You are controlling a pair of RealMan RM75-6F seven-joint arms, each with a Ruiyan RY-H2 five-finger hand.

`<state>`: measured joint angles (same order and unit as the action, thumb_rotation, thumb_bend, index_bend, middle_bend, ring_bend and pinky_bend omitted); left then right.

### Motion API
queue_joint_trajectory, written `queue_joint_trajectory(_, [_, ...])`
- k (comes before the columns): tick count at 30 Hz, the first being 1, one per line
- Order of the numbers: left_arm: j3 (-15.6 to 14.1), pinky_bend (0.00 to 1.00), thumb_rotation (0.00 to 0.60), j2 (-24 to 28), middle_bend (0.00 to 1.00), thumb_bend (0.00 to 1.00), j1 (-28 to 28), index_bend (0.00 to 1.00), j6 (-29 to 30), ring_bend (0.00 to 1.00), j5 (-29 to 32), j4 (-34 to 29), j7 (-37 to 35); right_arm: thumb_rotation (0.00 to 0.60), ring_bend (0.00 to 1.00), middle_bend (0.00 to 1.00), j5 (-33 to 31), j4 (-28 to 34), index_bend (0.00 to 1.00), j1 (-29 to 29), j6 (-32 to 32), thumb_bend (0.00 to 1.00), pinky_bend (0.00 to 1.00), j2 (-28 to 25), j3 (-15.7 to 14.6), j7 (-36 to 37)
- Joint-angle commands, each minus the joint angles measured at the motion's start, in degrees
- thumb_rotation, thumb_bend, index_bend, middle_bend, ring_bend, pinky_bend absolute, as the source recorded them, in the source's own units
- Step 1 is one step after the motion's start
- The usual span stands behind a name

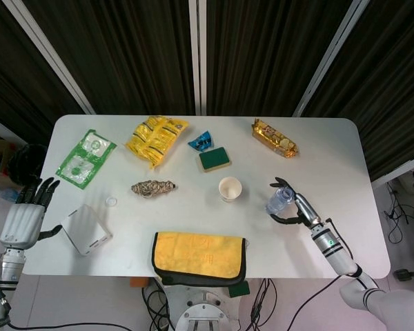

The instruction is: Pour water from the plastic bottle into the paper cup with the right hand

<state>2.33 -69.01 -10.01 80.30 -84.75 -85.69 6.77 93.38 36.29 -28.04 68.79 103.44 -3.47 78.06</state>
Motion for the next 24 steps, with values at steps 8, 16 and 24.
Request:
queue_joint_trajectory(8, [0.1, 0.13, 0.6, 0.4, 0.07, 0.09, -0.1, 0.07, -0.2, 0.02, 0.4, -1.1, 1.3, 0.6, 0.07, 0.25, 0.0, -2.7, 0.39, -0.3, -0.5, 0.21, 0.05, 2.0, -0.1, 0.9])
queue_joint_trajectory(16, [0.1, 0.13, 0.6, 0.5, 0.07, 0.09, -0.1, 0.07, -0.5, 0.02, 0.9, -1.5, 1.7, 0.6, 0.1, 0.3, -0.6, -3.5, 0.62, -0.4, -0.7, 0.22, 0.07, 2.6, 0.4, 1.7])
queue_joint_trajectory(24, [0.1, 0.13, 0.6, 0.6, 0.07, 0.09, -0.1, 0.07, -0.6, 0.02, 1.1, -1.5, 1.4, 0.6, 0.19, 0.39, -1.5, -3.7, 0.72, -0.1, 0.2, 0.26, 0.16, 3.2, 1.4, 0.7])
